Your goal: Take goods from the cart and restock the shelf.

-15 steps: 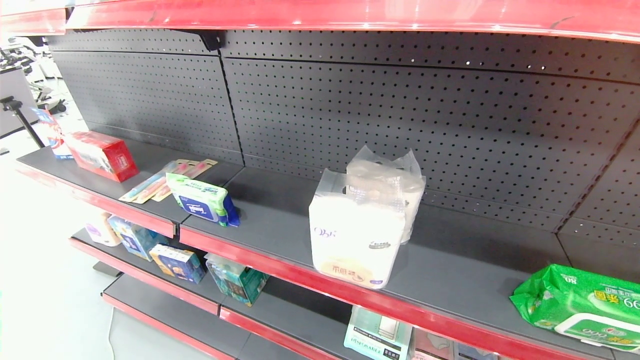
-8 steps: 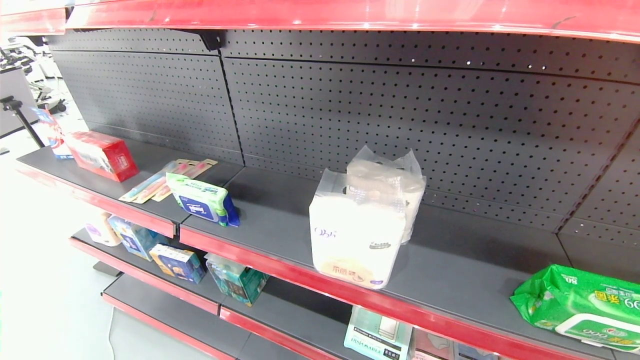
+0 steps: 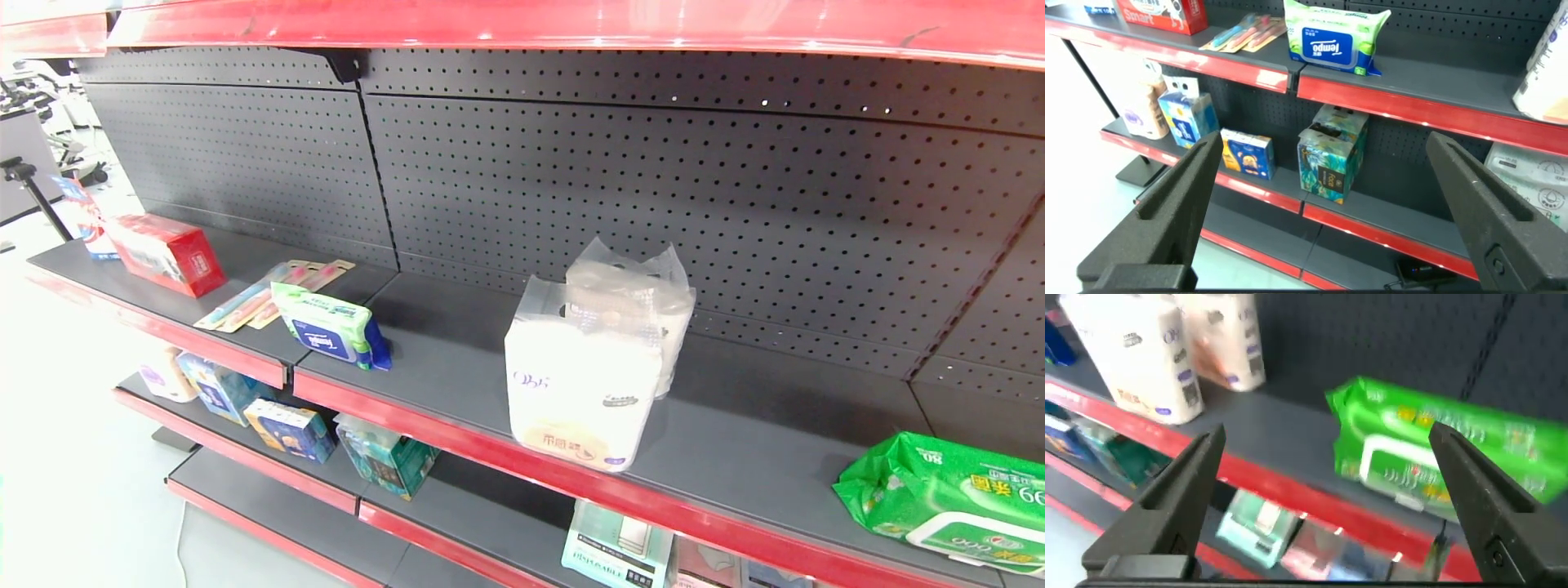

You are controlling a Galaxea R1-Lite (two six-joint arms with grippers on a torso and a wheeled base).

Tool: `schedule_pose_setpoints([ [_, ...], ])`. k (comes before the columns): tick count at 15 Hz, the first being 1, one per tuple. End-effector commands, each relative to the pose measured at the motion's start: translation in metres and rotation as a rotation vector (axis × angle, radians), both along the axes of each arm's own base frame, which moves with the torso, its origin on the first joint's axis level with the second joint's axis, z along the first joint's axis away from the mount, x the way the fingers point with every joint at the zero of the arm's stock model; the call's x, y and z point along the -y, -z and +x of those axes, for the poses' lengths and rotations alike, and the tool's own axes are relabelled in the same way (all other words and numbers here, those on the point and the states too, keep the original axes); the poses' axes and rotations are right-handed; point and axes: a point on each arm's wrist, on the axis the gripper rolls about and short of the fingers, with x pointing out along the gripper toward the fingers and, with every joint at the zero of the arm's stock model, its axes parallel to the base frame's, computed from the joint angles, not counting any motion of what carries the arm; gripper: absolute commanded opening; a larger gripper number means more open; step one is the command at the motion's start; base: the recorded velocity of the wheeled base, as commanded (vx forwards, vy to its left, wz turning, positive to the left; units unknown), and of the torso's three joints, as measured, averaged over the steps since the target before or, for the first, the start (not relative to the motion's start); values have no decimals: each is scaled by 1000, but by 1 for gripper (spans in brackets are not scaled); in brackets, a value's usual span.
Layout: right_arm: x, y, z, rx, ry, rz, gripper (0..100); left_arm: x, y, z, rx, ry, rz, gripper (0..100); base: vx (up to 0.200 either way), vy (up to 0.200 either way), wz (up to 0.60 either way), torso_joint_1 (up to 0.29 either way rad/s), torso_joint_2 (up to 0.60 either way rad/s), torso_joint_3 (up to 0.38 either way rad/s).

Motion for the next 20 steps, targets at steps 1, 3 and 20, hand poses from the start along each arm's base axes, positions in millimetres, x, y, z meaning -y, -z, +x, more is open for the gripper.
schedule_pose_setpoints([
  [1, 2, 6, 1, -44, 101, 57, 100, 0, 0, 0, 0, -1, 0, 100, 0, 0, 0, 0, 0, 0],
  [3, 2, 6, 1, -43, 90, 54, 100, 0, 0, 0, 0, -1, 0, 100, 0, 0, 0, 0, 0, 0],
  [20, 2, 6, 1, -42, 90, 60, 100, 0, 0, 0, 0, -1, 0, 100, 0, 0, -247, 2, 1, 3],
])
